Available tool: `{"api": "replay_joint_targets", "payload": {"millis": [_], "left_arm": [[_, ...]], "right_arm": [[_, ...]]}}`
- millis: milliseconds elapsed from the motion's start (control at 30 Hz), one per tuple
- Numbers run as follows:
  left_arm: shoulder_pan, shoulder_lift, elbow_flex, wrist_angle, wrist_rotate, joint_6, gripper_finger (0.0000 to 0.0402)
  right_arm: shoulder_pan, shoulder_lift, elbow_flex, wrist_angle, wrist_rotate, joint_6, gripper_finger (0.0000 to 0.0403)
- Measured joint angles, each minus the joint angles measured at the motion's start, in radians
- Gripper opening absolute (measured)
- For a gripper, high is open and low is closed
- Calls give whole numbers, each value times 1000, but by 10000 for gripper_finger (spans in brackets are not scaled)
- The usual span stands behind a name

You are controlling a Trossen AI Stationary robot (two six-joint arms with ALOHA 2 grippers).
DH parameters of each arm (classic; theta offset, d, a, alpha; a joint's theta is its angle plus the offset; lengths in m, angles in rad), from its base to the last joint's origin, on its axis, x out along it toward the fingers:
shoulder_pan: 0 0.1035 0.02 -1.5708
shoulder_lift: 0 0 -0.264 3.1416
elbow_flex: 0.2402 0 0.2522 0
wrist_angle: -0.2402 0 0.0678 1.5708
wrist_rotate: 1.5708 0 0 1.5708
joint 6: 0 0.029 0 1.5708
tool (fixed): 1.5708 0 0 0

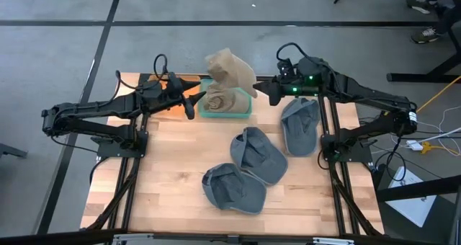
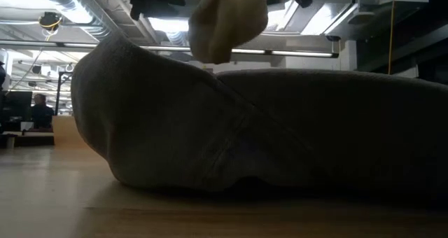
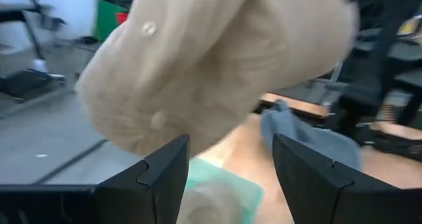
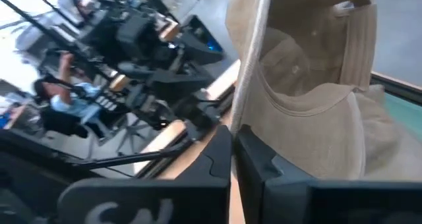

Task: Pick & Place hat
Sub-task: Put the brown cap into the green bin

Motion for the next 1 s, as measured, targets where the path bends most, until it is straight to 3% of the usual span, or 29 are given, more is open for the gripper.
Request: {"api": "replay_joint_targets", "payload": {"millis": [233, 500, 667, 1000], "left_arm": [[0, 1, 0, 6, -151, 112, 241], [1, 52, 0, 123, -183, 200, 265], [20, 87, 0, 214, -139, 218, 263], [70, 115, 0, 229, -85, 177, 262]], "right_arm": [[0, 0, 0, 48, -68, -4, 6], [0, 0, 0, 93, -139, -15, 6], [0, 0, 0, 105, -167, -31, 6], [0, 0, 0, 104, -306, -112, 6]]}}
